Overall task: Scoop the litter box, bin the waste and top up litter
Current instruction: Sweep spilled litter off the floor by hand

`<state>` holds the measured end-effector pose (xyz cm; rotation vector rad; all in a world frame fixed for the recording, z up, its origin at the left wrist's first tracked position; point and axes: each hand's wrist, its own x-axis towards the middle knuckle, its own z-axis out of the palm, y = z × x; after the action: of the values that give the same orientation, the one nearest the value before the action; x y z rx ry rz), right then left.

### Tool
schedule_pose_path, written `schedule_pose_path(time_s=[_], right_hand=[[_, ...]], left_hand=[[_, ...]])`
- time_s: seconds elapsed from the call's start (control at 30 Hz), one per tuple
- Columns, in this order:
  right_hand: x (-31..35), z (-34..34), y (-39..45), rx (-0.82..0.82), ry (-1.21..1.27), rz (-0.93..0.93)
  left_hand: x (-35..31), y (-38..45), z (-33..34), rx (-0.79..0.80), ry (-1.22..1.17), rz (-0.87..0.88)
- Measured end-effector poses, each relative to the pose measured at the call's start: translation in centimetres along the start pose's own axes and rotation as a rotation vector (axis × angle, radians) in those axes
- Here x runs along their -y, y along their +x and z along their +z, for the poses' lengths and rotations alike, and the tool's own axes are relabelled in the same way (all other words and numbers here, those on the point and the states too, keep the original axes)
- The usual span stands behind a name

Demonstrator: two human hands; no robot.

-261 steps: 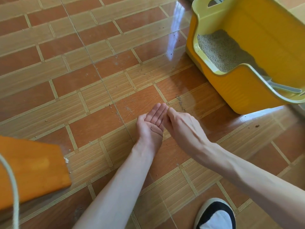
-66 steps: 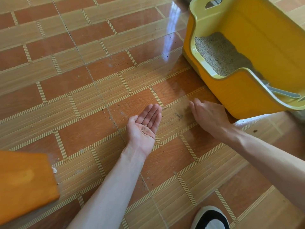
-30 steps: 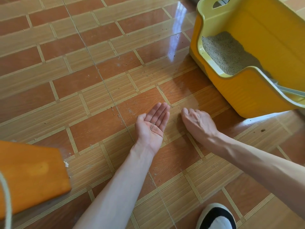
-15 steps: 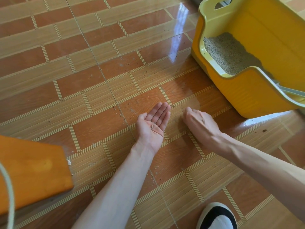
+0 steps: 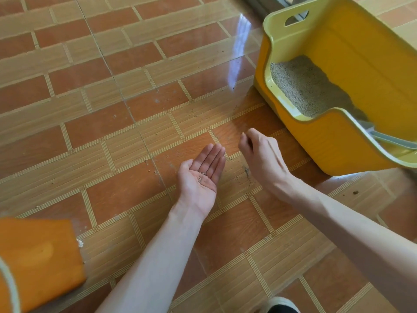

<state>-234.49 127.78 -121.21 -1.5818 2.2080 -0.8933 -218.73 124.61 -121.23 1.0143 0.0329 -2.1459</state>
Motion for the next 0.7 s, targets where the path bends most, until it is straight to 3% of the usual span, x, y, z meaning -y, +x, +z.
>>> schedule_pose_path(time_s=[0.3, 0.7], right_hand=[[4.9, -5.7, 2.0, 0.016, 0.106, 0.186], [23.4, -27.8, 5.9, 0.038, 0.183, 0.332]], left_hand=[[-3.9, -5.0, 6.5, -0.122, 0.004, -0.036], [-13.5, -23.0, 28.2, -0.168, -0.067, -0.023]])
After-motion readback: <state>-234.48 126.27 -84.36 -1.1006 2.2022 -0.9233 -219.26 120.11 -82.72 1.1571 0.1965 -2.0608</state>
